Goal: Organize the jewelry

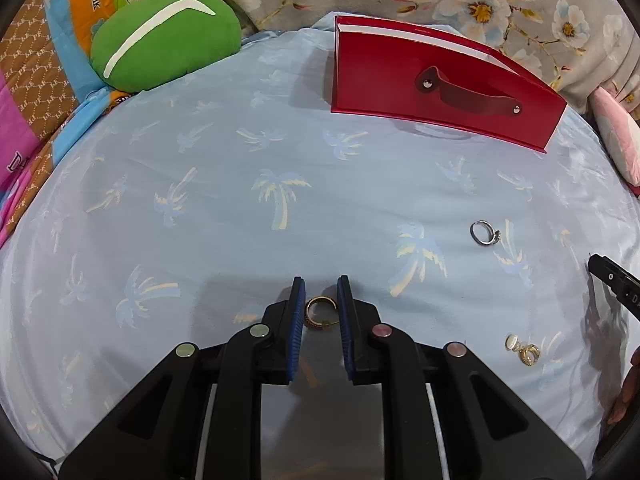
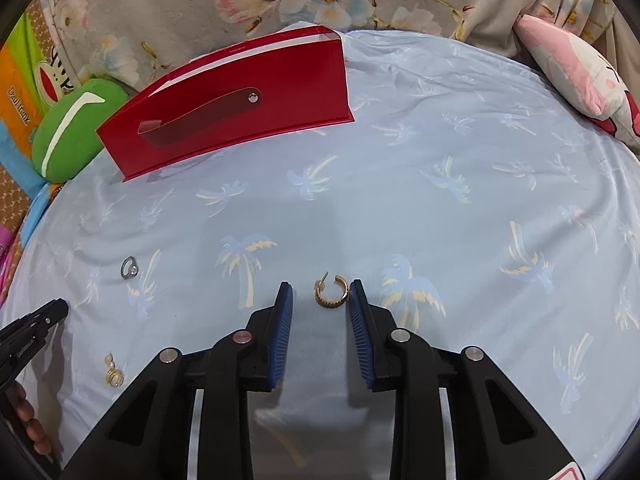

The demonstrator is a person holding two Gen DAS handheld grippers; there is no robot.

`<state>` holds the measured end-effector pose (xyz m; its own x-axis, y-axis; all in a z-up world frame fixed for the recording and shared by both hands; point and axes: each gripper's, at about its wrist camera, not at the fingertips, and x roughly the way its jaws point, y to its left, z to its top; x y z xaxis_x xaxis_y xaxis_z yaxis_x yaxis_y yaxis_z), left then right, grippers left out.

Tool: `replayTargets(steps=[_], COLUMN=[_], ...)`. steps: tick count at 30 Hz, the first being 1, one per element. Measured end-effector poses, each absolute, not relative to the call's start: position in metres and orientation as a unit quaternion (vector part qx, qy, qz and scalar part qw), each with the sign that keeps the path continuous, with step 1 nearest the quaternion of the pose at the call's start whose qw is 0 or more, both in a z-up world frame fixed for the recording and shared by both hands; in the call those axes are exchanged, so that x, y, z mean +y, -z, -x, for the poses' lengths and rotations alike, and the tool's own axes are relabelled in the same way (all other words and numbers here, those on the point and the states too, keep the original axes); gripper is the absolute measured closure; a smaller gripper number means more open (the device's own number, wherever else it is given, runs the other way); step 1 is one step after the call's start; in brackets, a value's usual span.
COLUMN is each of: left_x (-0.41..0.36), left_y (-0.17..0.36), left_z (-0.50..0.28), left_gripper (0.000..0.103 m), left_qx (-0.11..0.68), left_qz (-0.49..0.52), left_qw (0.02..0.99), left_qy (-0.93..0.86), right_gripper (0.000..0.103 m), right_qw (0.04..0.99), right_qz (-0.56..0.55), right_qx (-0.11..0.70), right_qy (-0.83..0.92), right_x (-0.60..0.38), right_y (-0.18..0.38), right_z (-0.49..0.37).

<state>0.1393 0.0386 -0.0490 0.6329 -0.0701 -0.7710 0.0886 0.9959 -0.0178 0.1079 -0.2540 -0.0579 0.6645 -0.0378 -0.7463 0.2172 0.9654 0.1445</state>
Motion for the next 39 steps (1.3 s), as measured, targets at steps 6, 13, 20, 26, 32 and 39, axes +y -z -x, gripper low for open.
replayTargets(steps=[6, 13, 20, 26, 32, 39], left_x=[0.039, 0.040, 0.037, 0.030, 0.022, 0.006], left_y=[0.048, 0.045, 0.028, 0.009, -0.021, -0.065], left_z=[-0.140, -0.138, -0.133, -0.136, -0.146, -0.177], left_gripper=[0.087, 0.088, 0.088, 0.088, 0.088, 0.087], left_qx=[0.429, 0.430, 0.417, 0.401, 0.370, 0.322], left_qz=[-0.004, 0.002, 0.007, 0.003, -0.006, -0.039], left_qw=[0.902, 0.901, 0.906, 0.913, 0.925, 0.943], left_qy=[0.049, 0.058, 0.071, 0.076, 0.079, 0.076], right_gripper=[0.086, 0.087, 0.087, 0.087, 0.087, 0.087], right_qw=[0.905, 0.909, 0.920, 0.934, 0.949, 0.961], right_qz=[-0.104, -0.117, -0.121, -0.115, -0.093, -0.089], right_qx=[0.406, 0.393, 0.370, 0.336, 0.300, 0.262], right_qy=[0.079, 0.072, 0.054, 0.031, 0.012, -0.013], right_x=[-0.254, -0.257, -0.251, -0.241, -0.235, -0.244], right_y=[0.058, 0.052, 0.033, 0.003, -0.034, -0.077], right_z=[-0.113, -0.106, -0.091, -0.083, -0.093, -0.132])
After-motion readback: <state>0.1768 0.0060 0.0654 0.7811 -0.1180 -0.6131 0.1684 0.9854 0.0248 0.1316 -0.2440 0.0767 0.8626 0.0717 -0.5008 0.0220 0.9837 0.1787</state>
